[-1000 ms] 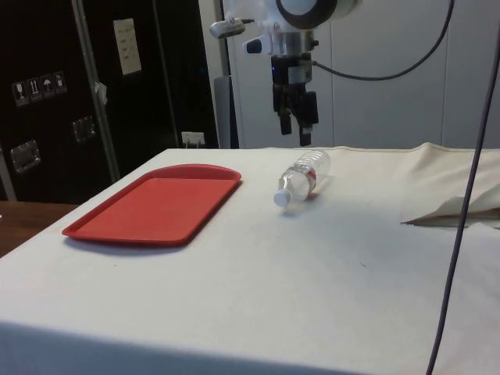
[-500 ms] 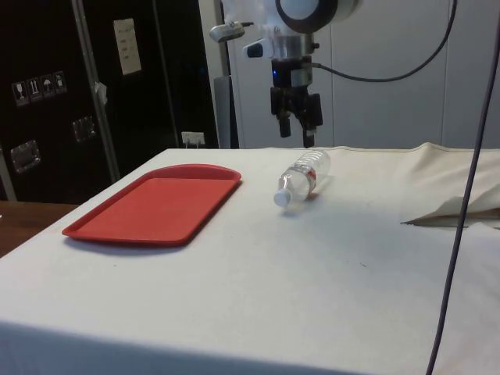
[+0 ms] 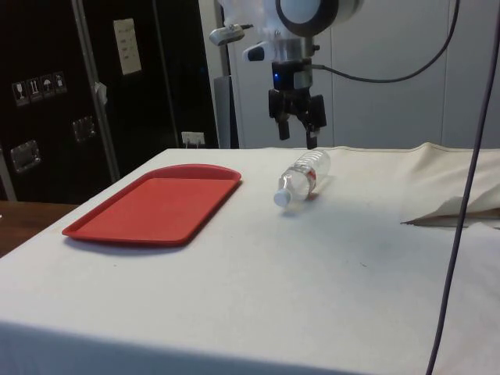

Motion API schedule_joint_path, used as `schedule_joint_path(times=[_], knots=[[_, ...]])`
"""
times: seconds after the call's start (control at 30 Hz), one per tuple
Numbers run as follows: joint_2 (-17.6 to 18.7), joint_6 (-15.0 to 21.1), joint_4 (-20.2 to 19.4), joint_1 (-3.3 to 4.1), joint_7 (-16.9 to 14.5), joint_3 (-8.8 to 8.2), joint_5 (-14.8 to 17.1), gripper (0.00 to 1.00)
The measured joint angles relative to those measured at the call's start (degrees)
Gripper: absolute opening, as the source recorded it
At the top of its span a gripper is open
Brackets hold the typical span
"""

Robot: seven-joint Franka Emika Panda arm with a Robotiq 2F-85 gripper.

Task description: Place the bottle upright on the tray.

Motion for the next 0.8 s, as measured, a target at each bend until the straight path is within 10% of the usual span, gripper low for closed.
schedule_joint_path(times=[0.8], knots=[[1.6,1.1,0.4,0.00,-9.7,0.29,0.0,1.00]])
